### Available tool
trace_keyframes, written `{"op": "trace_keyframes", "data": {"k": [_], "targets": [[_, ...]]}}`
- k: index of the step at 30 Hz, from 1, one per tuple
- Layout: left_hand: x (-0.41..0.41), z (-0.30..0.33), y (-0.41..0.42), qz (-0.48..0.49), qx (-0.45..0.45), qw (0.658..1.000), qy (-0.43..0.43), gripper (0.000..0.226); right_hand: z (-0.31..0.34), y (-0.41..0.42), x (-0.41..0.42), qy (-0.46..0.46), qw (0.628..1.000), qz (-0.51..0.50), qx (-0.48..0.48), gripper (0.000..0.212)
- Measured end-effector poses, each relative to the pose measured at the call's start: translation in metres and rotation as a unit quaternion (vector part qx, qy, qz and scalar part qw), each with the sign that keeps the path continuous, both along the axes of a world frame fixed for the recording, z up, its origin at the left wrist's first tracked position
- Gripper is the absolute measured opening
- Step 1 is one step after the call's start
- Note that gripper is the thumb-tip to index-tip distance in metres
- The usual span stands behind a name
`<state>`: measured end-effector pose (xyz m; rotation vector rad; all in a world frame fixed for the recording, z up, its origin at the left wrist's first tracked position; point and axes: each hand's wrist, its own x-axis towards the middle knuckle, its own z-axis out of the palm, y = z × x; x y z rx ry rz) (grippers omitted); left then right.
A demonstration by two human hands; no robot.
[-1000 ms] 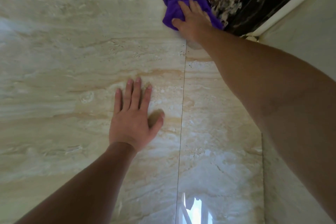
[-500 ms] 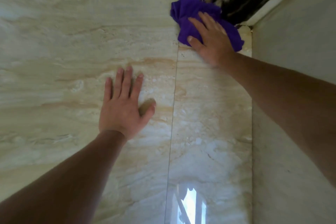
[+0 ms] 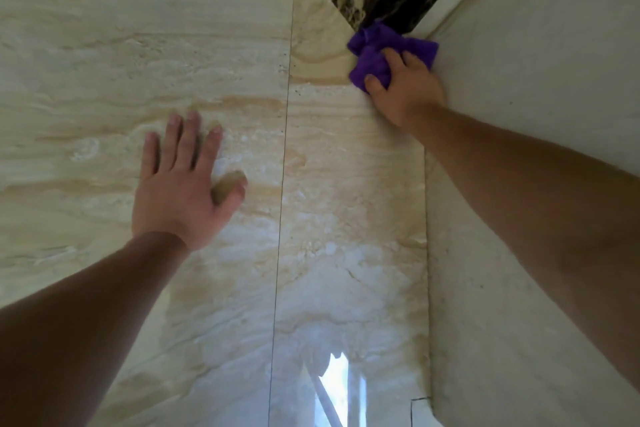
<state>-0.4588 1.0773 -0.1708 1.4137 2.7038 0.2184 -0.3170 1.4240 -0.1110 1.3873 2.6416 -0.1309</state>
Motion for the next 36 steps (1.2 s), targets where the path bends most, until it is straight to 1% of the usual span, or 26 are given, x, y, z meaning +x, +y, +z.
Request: {"op": "trace_keyframes", "data": {"k": [2,4,11,13,16,18,21,25,27,30,32,36], "targets": [[0.000,0.000,0.000,-0.005,0.000,1.000,0.002,0.082,-0.003,-0.006,-0.009,0.015,0.999,-0.041,-0.016,0.070],[0.000,-0.001,0.002,-0.007,0.000,1.000,0.003,0.082,-0.007,-0.020,-0.009,0.022,0.998,-0.061,-0.020,0.070],[-0.004,0.001,0.001,-0.005,0.012,1.000,-0.015,0.082,0.002,-0.073,0.041,-0.017,0.999,-0.036,-0.020,0.067],[0.000,0.005,-0.004,-0.005,0.007,1.000,-0.012,0.083,0.009,-0.093,0.054,-0.016,0.998,-0.033,-0.042,0.067],[0.000,0.009,0.000,-0.001,-0.012,0.999,-0.034,0.087,0.013,-0.121,0.072,-0.003,0.994,-0.071,-0.084,0.068],[-0.004,0.017,0.005,-0.006,-0.047,0.997,-0.053,0.093,0.013,-0.142,0.094,0.004,0.990,-0.094,-0.106,0.068],[-0.009,0.038,-0.002,-0.022,-0.137,0.985,-0.105,0.099,0.012,-0.171,0.119,0.021,0.988,-0.088,-0.128,0.068],[0.039,0.060,-0.024,-0.005,-0.188,0.976,-0.113,0.088,0.018,-0.210,0.144,0.009,0.985,-0.096,-0.144,0.069],[0.066,0.065,-0.055,-0.026,-0.228,0.967,-0.111,0.090,0.019,-0.238,0.163,-0.018,0.985,-0.108,-0.135,0.067],[0.090,0.068,-0.124,-0.069,-0.293,0.947,-0.113,0.104,0.028,-0.282,0.187,-0.050,0.986,-0.110,-0.118,0.064],[0.096,0.073,-0.148,-0.080,-0.310,0.938,-0.132,0.109,0.032,-0.312,0.202,-0.055,0.983,-0.123,-0.125,0.062],[0.098,0.074,-0.142,-0.070,-0.298,0.938,-0.161,0.111,0.031,-0.367,0.226,-0.033,0.965,-0.182,-0.185,0.068]]}}
